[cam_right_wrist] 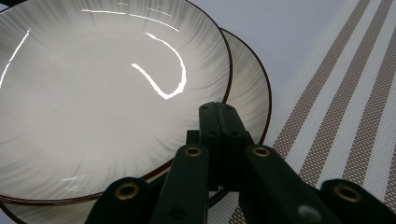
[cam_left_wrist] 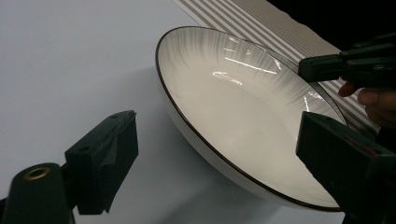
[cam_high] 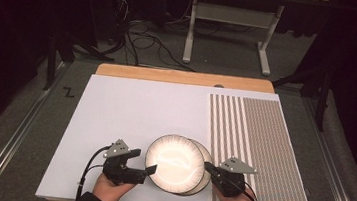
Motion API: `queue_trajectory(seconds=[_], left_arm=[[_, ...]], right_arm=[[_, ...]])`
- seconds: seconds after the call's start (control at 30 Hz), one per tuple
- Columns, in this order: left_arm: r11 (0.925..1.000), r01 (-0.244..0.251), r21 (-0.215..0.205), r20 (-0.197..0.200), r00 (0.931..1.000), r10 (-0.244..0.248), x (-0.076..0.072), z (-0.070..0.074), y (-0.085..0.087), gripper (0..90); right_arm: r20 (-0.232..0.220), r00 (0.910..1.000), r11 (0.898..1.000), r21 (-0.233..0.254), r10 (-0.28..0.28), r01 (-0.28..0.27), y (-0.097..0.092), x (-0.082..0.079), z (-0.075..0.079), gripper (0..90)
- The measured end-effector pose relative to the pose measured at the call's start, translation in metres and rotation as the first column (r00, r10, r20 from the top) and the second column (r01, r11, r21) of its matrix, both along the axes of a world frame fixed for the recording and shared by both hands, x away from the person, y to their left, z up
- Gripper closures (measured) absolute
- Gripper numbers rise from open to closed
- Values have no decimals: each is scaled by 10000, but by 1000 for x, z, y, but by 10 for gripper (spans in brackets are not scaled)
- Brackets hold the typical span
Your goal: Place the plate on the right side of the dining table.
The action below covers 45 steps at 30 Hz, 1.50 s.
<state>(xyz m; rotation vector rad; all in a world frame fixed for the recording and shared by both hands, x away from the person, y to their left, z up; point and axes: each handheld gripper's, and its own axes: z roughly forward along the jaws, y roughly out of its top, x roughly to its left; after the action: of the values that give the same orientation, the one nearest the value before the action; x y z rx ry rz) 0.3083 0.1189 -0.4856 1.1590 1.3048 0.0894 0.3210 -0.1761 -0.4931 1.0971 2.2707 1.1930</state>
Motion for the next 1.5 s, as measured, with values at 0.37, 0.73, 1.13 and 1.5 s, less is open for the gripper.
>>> queue_trajectory(seconds=[0.37,0.73,1.13,1.5], left_arm=[[10000,72,-68,-405,9992,-75,3,-4,-6,147],[9990,367,-272,-690,9969,-385,5,-5,-8,174],[9985,419,-366,-771,9960,-446,4,-5,-9,198],[9983,442,-383,-842,9953,-473,4,-5,-9,204]], right_arm=[[42,10000,10000,-27,-18,18,1,0,0,900],[-2,10000,10000,-69,-24,24,2,0,0,900],[-9,10000,10000,-64,-50,50,2,0,-1,900],[-140,9999,10000,-27,-88,88,3,-1,-1,900]])
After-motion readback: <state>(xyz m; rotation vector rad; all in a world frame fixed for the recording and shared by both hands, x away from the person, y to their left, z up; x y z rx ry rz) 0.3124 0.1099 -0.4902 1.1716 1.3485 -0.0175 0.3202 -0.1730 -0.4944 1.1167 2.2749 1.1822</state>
